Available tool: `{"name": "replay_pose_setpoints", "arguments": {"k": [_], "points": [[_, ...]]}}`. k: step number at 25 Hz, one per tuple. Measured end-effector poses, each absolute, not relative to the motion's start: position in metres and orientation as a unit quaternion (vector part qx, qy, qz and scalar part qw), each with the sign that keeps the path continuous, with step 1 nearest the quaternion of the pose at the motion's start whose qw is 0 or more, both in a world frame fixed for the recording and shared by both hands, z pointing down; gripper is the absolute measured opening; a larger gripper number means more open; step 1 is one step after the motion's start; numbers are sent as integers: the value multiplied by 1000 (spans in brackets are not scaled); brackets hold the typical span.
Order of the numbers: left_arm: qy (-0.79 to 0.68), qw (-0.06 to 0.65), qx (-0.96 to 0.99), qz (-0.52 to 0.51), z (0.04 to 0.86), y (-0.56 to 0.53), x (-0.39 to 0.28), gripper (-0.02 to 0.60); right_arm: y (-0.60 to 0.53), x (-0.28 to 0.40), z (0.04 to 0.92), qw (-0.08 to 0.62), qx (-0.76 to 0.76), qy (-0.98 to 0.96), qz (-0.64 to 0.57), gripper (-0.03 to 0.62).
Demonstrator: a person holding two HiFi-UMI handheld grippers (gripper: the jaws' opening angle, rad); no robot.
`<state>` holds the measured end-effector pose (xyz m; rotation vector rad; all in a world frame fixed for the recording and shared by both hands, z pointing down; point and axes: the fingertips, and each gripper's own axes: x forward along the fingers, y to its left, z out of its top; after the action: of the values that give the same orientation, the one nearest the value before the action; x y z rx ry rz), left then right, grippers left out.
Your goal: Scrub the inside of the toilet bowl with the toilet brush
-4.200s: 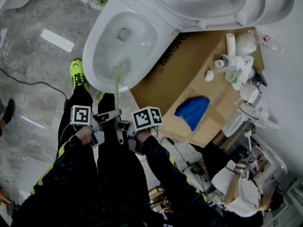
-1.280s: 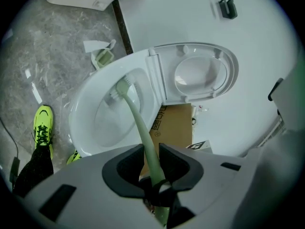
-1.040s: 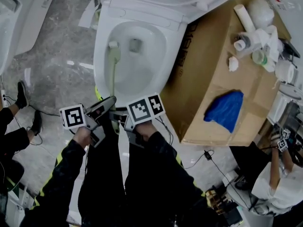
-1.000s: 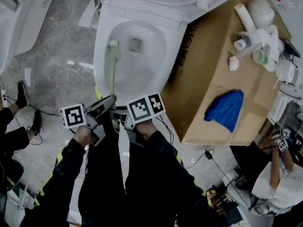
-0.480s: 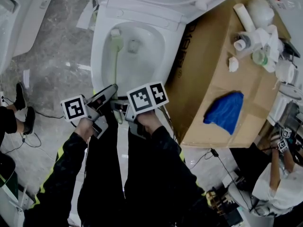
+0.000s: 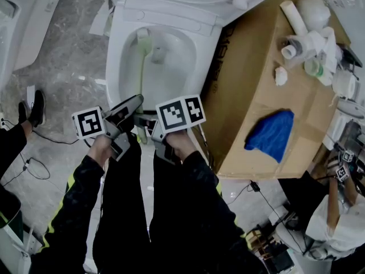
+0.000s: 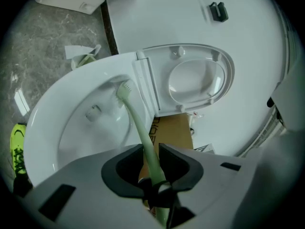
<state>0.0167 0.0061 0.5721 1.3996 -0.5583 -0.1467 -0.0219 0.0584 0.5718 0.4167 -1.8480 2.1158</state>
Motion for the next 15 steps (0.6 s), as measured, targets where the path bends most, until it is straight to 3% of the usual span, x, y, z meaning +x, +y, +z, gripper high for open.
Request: {"name": "replay_pose_setpoints", "arguments": {"k": [15], "points": [[-209, 717, 665, 26, 583, 1, 45, 95, 43, 5, 575, 66, 219, -624, 747, 57]]}}
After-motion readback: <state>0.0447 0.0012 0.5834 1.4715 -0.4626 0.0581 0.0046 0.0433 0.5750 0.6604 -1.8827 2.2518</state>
